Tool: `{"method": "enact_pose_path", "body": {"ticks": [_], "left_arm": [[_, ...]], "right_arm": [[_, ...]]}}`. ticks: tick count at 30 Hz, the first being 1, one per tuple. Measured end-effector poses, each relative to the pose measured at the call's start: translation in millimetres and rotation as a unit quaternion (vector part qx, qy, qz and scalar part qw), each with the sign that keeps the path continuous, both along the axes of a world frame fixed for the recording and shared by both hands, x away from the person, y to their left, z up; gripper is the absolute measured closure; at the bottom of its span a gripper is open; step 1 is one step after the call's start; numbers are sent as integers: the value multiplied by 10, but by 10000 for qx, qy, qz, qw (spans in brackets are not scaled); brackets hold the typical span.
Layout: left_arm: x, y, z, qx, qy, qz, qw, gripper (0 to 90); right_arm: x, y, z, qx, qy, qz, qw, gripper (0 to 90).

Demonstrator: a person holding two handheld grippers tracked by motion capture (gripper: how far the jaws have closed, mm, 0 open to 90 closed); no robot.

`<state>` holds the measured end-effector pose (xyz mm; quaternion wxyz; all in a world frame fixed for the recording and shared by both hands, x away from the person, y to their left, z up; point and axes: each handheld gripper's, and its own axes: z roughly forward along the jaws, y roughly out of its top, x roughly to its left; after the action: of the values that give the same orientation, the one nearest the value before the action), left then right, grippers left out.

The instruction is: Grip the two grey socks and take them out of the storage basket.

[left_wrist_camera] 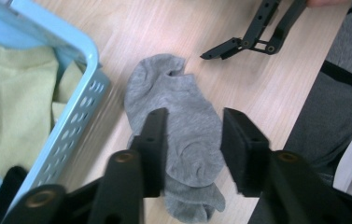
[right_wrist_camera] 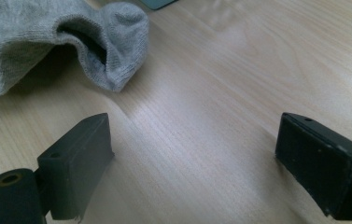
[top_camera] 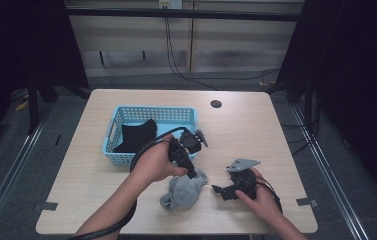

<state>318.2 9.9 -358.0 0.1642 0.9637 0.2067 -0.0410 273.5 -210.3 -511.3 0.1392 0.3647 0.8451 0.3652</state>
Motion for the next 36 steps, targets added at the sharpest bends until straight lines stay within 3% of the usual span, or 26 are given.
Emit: {"method": "enact_pose_path", "body": {"ticks": [13, 30, 36], "left_arm": [[-26, 318, -159, -197, 19, 413, 9990, 386], [-20, 862, -406, -401, -2, 1093, 9932, 311], [-29, 999, -507, -461, 61, 1119, 9926, 305]], "right_arm": [[0, -1, 0, -2, -1, 5, 10000, 104], [0, -1, 0, -10, 8, 9, 10000, 104], [-1, -1, 0, -10, 9, 9, 10000, 104]]}}
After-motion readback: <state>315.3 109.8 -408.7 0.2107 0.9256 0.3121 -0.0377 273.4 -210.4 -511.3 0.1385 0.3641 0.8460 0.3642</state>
